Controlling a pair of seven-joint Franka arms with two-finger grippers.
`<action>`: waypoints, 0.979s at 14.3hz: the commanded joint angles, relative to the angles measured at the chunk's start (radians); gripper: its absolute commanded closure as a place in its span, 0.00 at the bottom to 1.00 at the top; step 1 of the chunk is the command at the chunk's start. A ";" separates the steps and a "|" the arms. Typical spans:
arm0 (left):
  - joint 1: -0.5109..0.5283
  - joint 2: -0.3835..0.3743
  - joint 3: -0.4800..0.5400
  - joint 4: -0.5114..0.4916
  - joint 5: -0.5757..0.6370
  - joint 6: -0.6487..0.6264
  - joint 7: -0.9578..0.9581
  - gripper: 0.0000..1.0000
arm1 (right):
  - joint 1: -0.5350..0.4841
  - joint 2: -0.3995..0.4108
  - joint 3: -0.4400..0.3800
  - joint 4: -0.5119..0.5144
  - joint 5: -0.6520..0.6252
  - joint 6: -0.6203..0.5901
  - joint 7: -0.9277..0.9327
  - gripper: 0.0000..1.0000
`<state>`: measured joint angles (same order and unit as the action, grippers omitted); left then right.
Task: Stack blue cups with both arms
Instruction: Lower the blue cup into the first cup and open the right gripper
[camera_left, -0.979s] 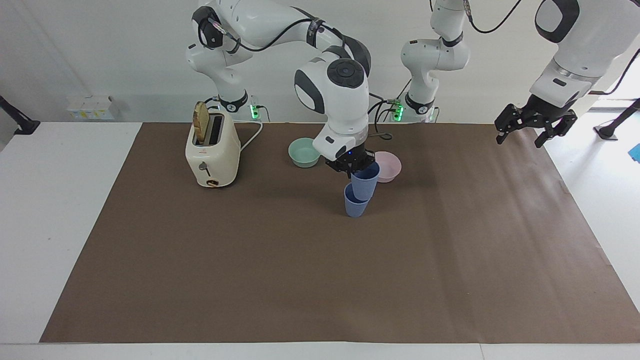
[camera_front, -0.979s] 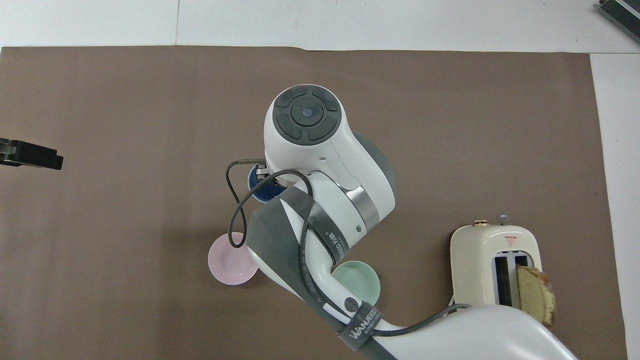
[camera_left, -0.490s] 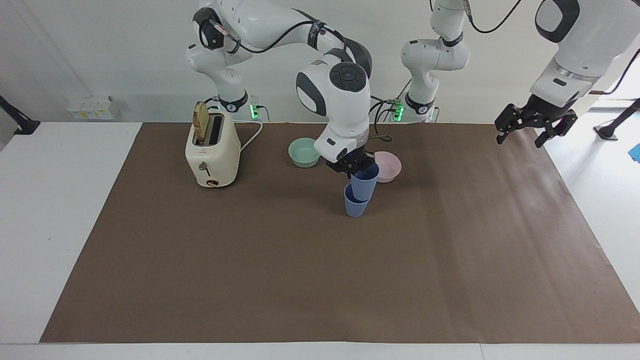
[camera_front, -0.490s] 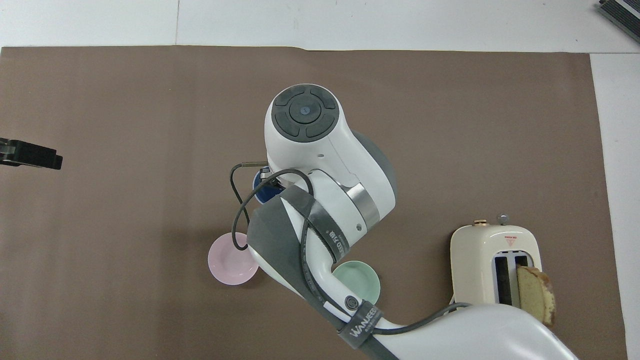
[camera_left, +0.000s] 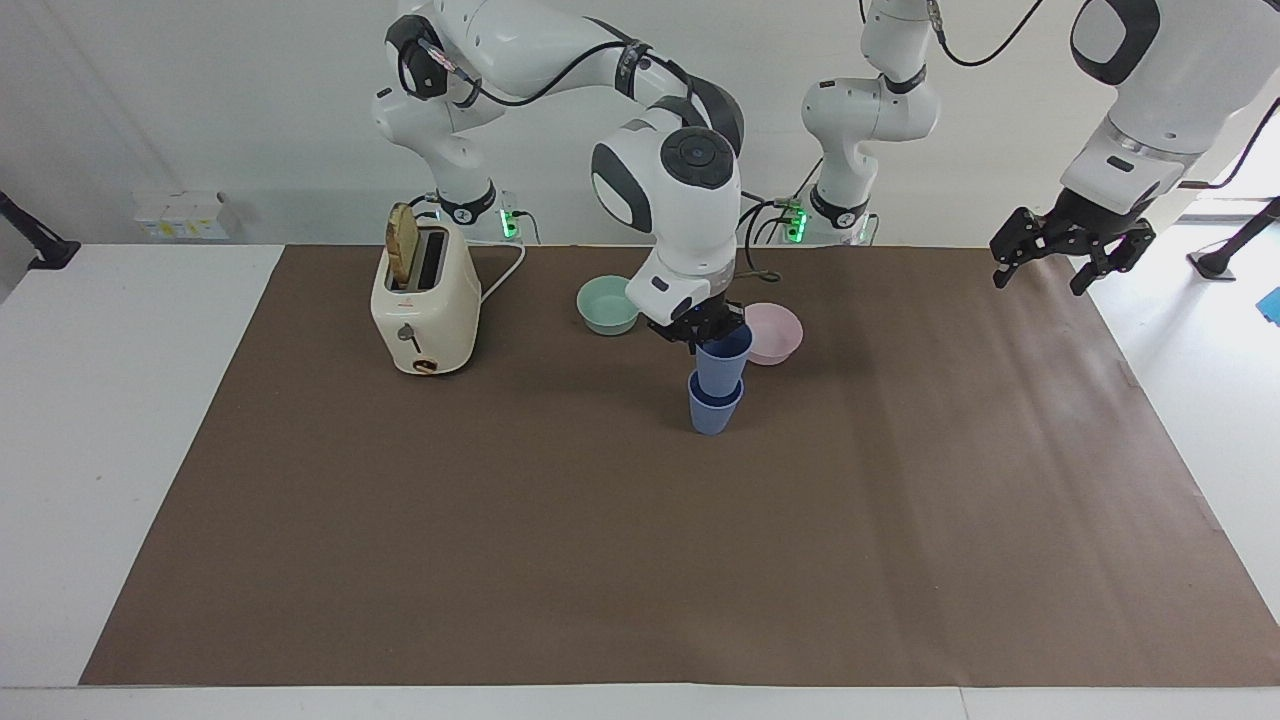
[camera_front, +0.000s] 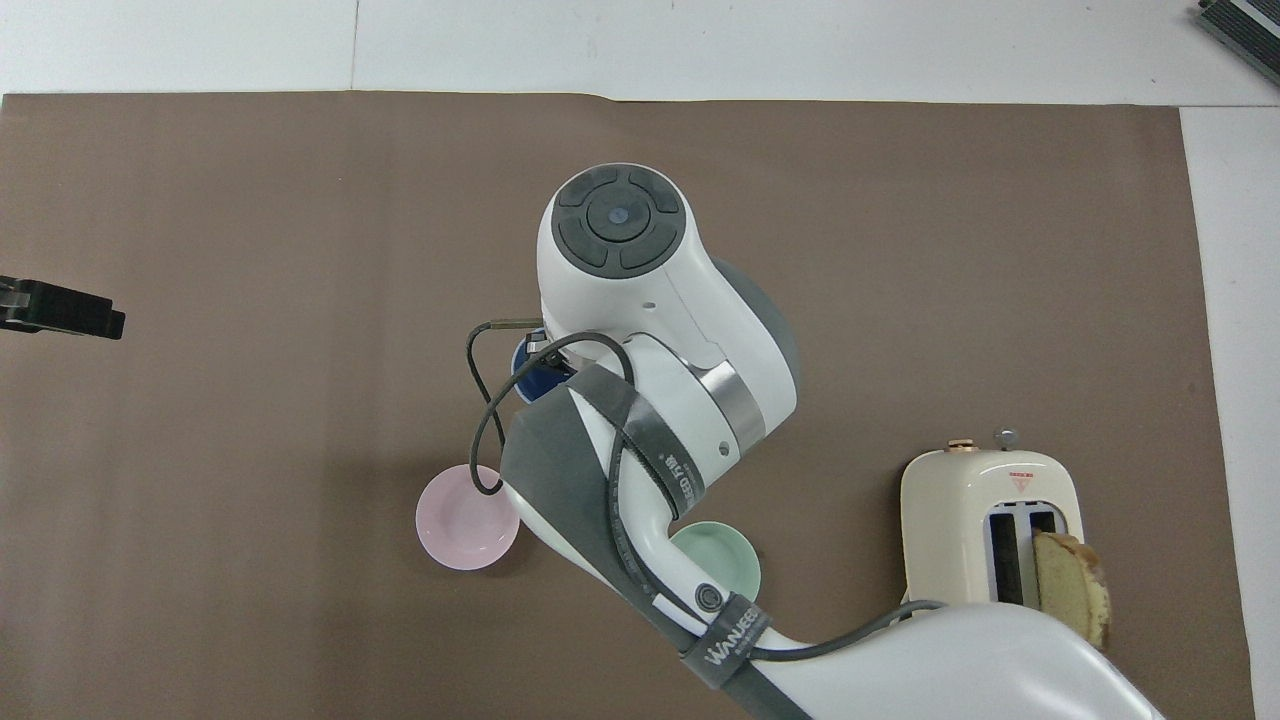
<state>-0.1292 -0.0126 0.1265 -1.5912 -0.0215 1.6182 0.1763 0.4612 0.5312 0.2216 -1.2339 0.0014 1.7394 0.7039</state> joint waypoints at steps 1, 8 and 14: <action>0.013 0.000 -0.010 0.019 0.017 -0.023 0.005 0.00 | -0.022 0.006 0.010 -0.025 -0.018 0.063 0.025 1.00; 0.013 0.000 -0.010 0.019 0.015 -0.023 0.003 0.00 | -0.007 0.007 0.010 -0.090 -0.017 0.114 0.026 1.00; 0.013 0.000 -0.010 0.019 0.014 -0.023 0.003 0.00 | -0.007 0.007 0.012 -0.121 -0.011 0.137 0.026 0.51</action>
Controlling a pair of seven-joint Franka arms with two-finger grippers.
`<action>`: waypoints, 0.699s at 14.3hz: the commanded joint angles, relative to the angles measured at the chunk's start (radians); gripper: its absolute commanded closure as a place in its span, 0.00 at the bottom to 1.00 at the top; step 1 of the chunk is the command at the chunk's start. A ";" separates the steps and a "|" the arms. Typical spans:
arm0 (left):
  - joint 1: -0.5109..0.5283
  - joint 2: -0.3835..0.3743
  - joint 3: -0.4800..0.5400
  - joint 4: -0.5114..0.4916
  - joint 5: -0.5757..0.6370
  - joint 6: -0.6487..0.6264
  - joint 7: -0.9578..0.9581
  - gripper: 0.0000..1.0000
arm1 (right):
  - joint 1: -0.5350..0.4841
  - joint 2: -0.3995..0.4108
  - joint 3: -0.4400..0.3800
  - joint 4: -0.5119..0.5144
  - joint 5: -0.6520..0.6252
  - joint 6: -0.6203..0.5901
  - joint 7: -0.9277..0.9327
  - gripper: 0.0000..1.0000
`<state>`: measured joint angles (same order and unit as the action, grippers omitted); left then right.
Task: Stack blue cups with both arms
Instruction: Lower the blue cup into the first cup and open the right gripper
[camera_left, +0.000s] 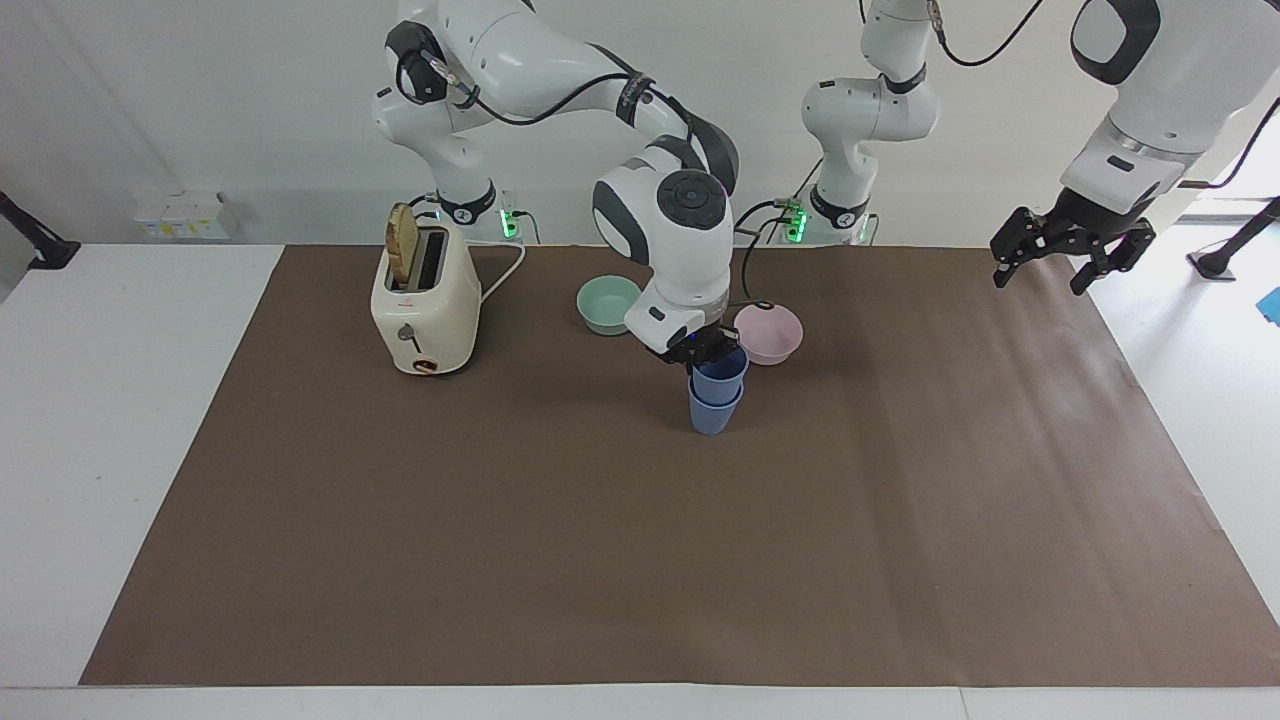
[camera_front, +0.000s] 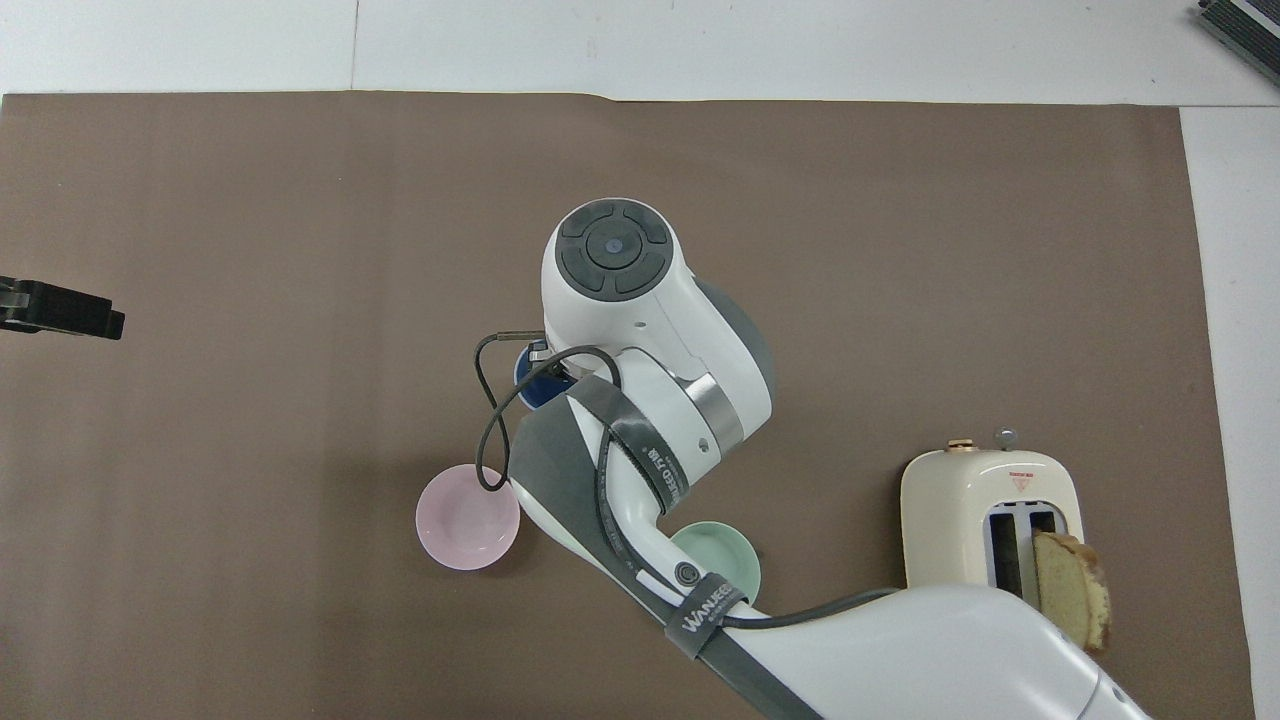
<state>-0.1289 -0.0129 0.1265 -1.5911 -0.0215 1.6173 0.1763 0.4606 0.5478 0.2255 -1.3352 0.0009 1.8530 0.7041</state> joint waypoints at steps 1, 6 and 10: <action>0.012 0.001 -0.010 0.019 0.014 -0.022 0.003 0.00 | -0.007 -0.009 0.006 -0.018 -0.012 0.023 0.026 0.42; 0.012 0.001 -0.011 0.017 0.012 -0.022 0.003 0.00 | -0.008 -0.017 0.003 -0.004 -0.036 -0.047 0.022 0.00; 0.012 0.001 -0.010 0.017 0.012 -0.022 0.003 0.00 | -0.123 -0.089 0.017 0.039 -0.048 -0.142 -0.085 0.00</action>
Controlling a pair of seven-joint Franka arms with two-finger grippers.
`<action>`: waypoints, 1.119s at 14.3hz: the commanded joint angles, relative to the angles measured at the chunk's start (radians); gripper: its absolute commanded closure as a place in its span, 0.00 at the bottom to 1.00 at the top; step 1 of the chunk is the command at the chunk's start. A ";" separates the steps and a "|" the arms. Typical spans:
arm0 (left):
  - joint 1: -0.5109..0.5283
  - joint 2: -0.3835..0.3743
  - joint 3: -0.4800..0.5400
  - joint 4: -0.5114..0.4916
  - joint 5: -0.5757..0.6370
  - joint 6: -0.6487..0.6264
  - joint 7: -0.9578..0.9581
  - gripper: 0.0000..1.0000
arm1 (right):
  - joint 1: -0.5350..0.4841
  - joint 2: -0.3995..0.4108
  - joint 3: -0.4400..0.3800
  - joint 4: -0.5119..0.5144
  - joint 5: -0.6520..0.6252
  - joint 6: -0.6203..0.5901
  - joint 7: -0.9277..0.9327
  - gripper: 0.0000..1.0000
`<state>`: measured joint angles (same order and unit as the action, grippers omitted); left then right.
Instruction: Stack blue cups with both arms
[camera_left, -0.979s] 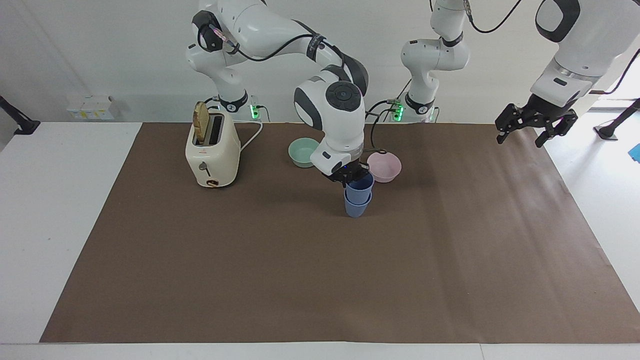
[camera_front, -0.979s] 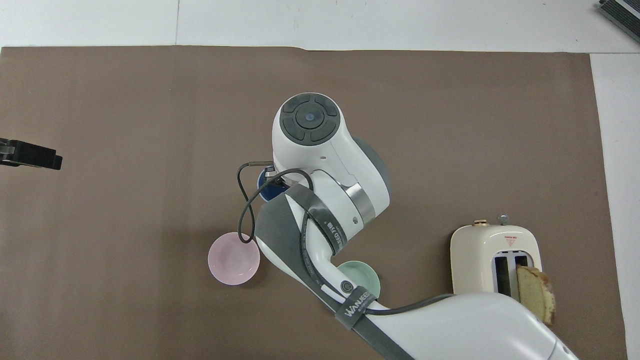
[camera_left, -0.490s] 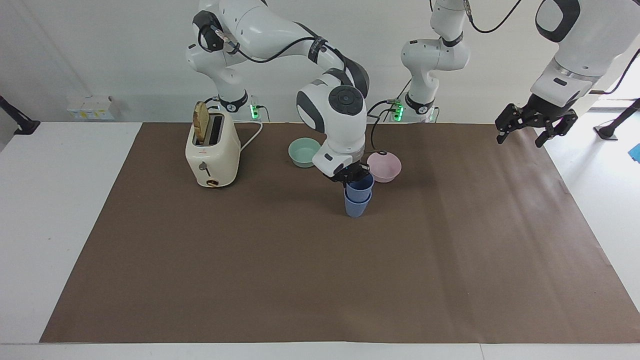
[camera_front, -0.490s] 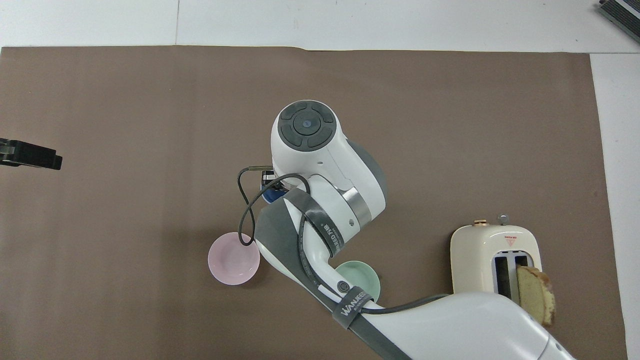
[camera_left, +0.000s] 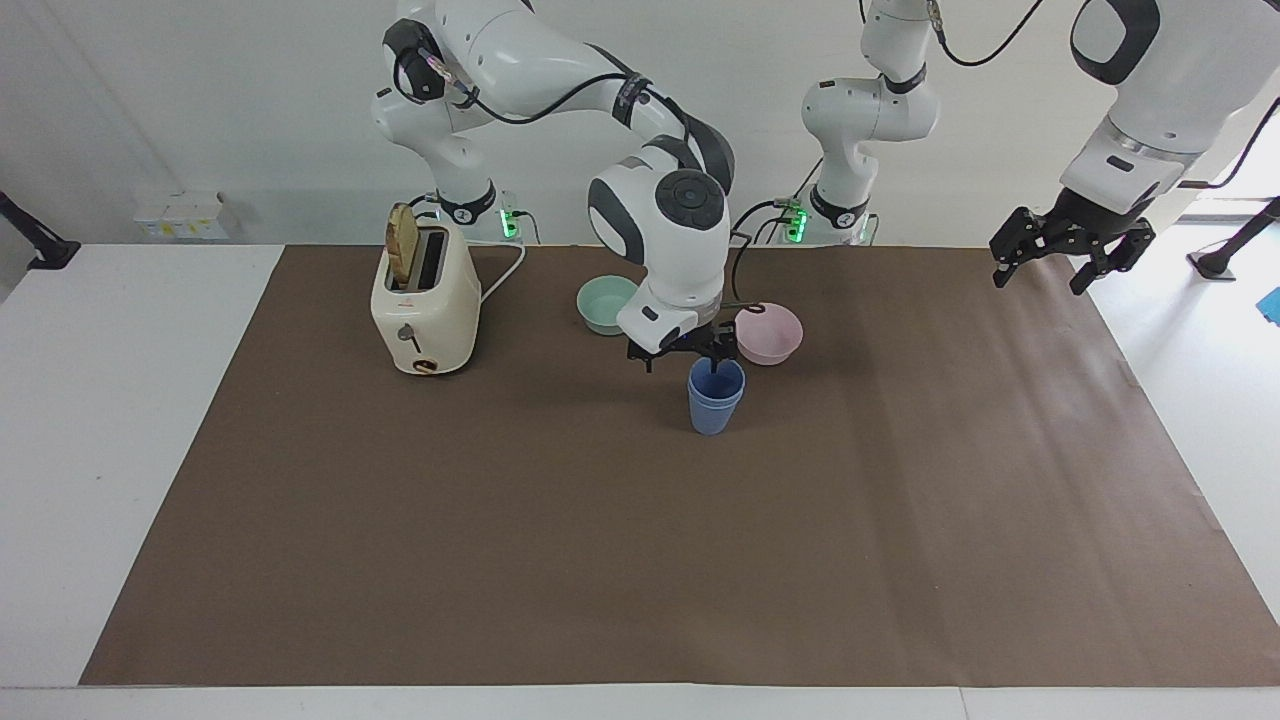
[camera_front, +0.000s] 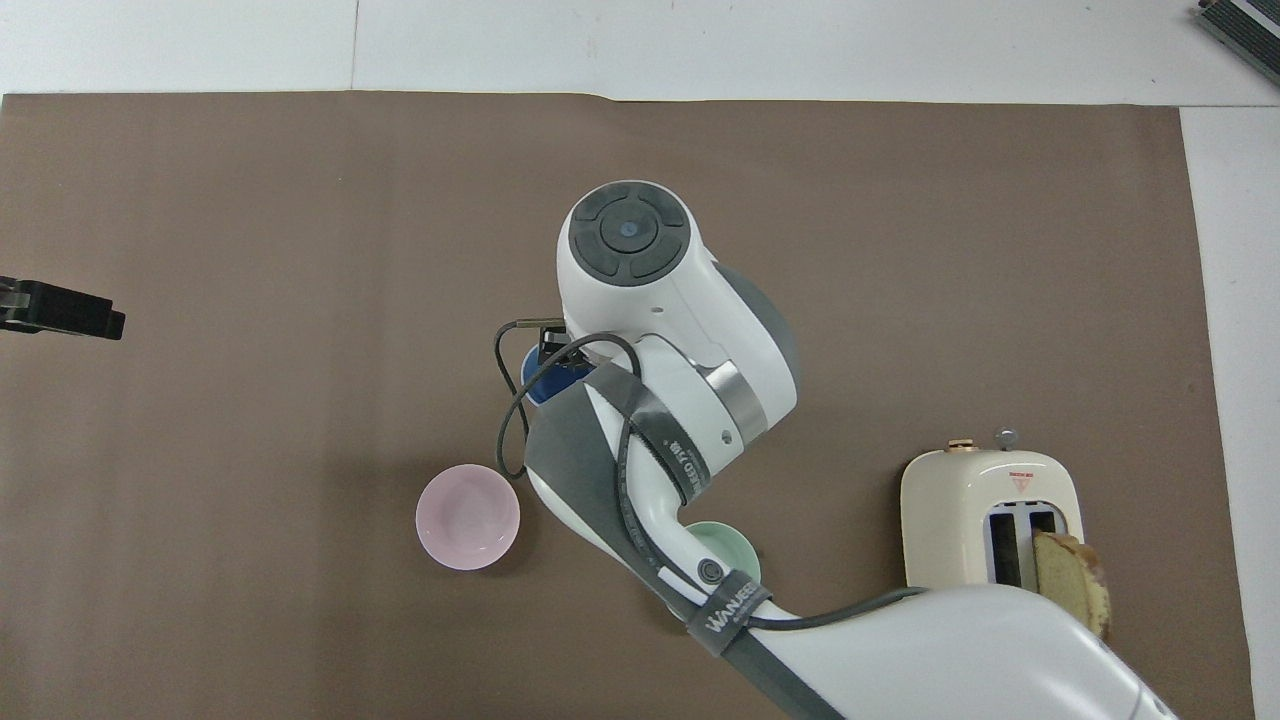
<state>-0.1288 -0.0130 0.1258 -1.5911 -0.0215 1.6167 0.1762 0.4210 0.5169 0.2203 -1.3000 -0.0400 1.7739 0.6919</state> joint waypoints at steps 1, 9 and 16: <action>0.012 0.001 -0.011 0.017 0.012 -0.021 0.003 0.00 | -0.109 -0.083 0.022 0.004 -0.009 -0.083 -0.137 0.00; 0.012 -0.001 -0.009 0.017 0.012 -0.023 0.002 0.00 | -0.347 -0.196 0.016 0.119 -0.021 -0.313 -0.442 0.00; 0.011 -0.001 -0.011 0.017 0.011 -0.023 0.002 0.00 | -0.513 -0.314 0.008 0.059 -0.037 -0.355 -0.635 0.00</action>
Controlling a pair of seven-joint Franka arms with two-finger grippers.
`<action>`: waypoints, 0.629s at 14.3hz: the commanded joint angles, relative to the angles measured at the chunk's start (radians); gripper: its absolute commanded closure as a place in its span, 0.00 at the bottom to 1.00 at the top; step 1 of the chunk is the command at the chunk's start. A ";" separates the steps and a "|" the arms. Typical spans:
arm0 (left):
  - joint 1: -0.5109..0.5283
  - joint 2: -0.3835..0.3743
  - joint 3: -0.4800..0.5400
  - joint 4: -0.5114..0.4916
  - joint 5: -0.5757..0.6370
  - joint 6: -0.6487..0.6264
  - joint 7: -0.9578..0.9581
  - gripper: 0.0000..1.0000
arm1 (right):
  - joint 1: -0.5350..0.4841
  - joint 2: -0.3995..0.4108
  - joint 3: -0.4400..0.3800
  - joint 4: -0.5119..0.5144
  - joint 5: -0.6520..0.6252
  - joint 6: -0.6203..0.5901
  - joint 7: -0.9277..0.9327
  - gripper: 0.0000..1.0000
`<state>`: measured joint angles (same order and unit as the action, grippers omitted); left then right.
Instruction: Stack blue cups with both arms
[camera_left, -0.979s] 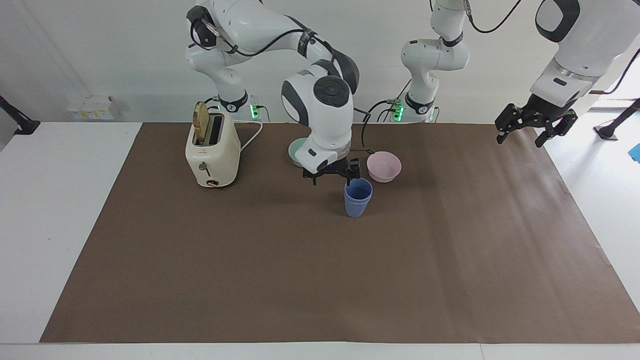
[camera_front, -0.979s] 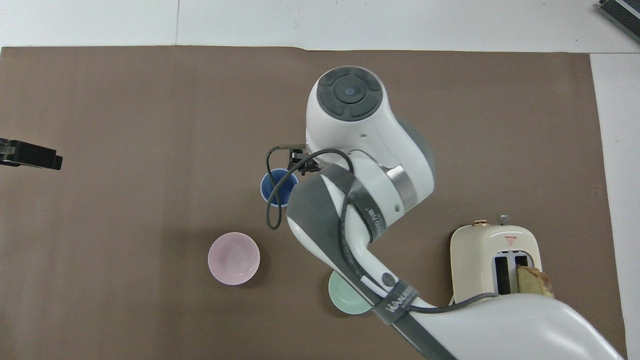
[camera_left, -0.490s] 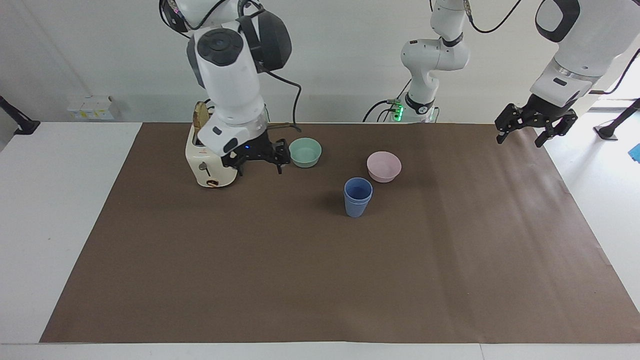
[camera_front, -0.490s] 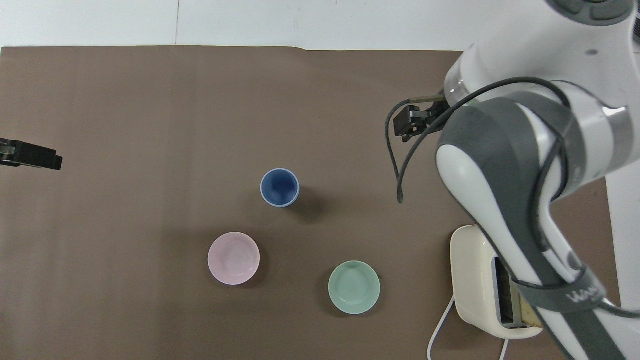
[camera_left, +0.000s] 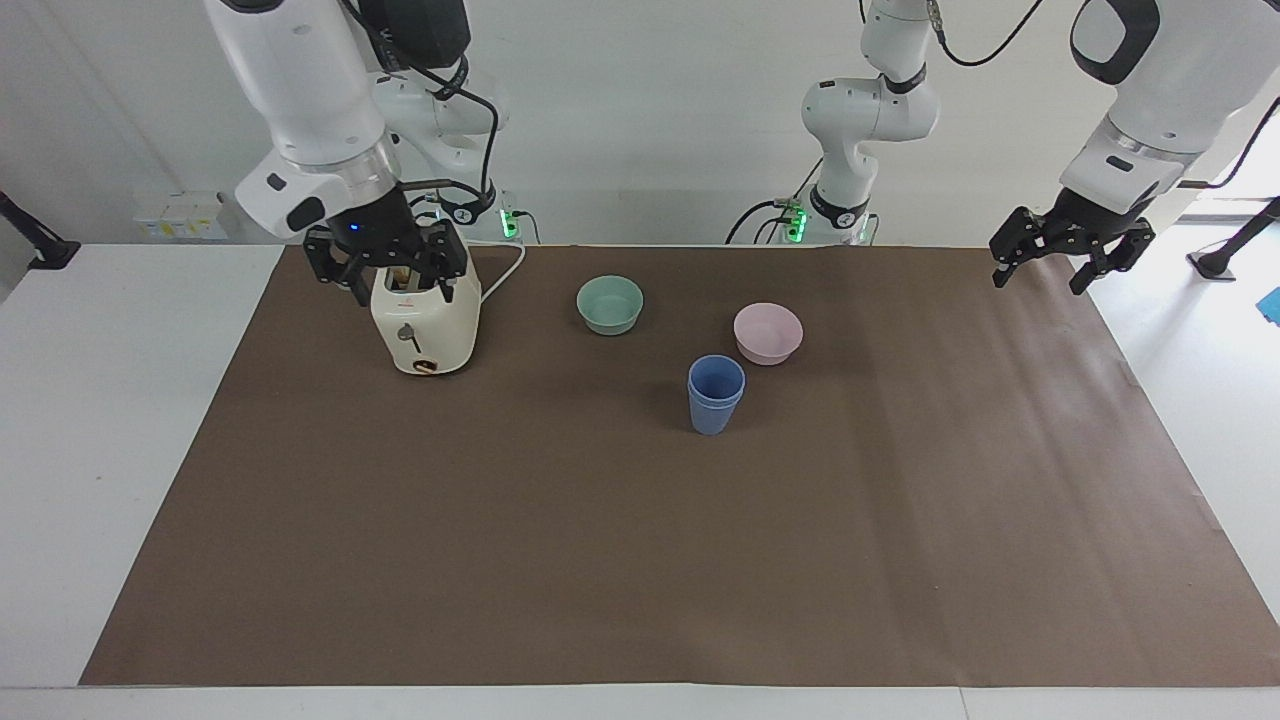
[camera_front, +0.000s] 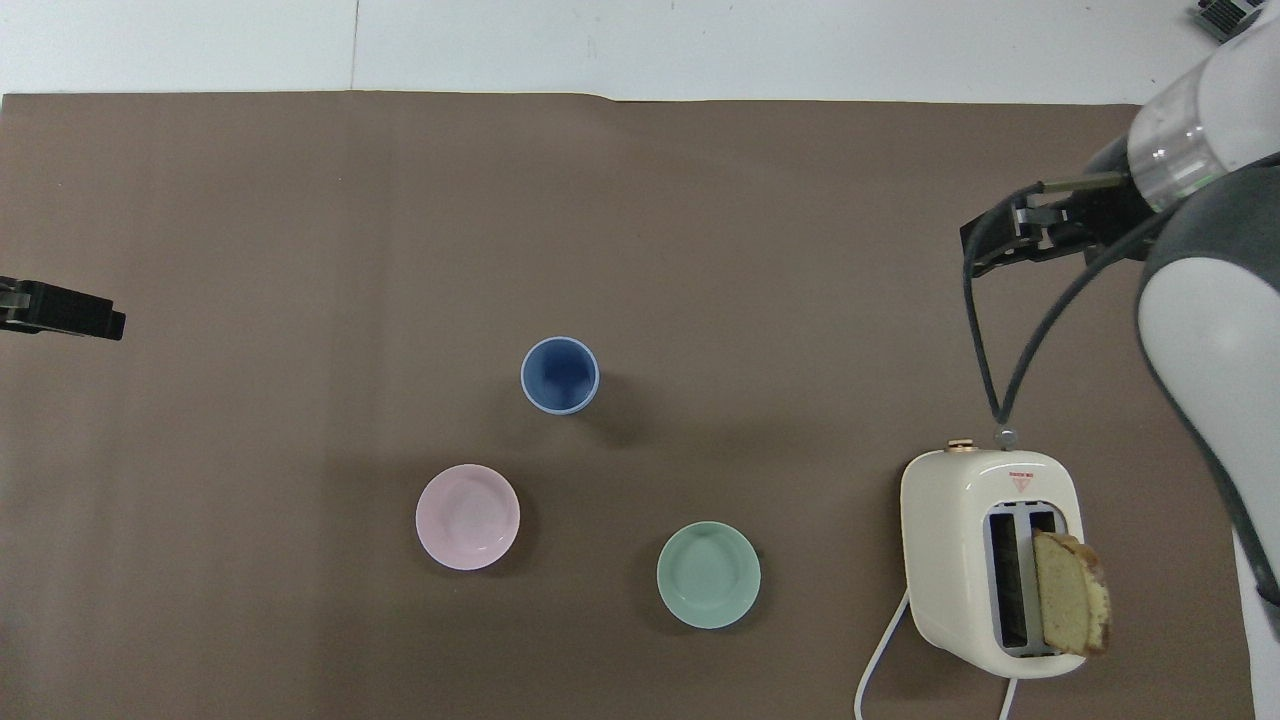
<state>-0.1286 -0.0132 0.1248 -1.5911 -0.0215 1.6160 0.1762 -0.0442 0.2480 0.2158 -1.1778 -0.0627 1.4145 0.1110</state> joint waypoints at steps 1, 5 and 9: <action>0.011 -0.001 -0.010 0.017 0.012 -0.022 0.002 0.00 | -0.071 -0.086 0.013 -0.138 -0.012 0.033 -0.080 0.00; 0.011 -0.001 -0.008 0.017 0.011 -0.024 0.002 0.00 | -0.115 -0.210 0.011 -0.368 -0.008 0.210 -0.087 0.00; 0.011 -0.001 -0.008 0.016 0.011 -0.025 0.002 0.00 | -0.158 -0.208 0.013 -0.367 0.004 0.205 -0.076 0.00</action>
<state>-0.1286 -0.0132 0.1246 -1.5911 -0.0215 1.6142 0.1762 -0.1687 0.0725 0.2157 -1.5000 -0.0628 1.5929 0.0451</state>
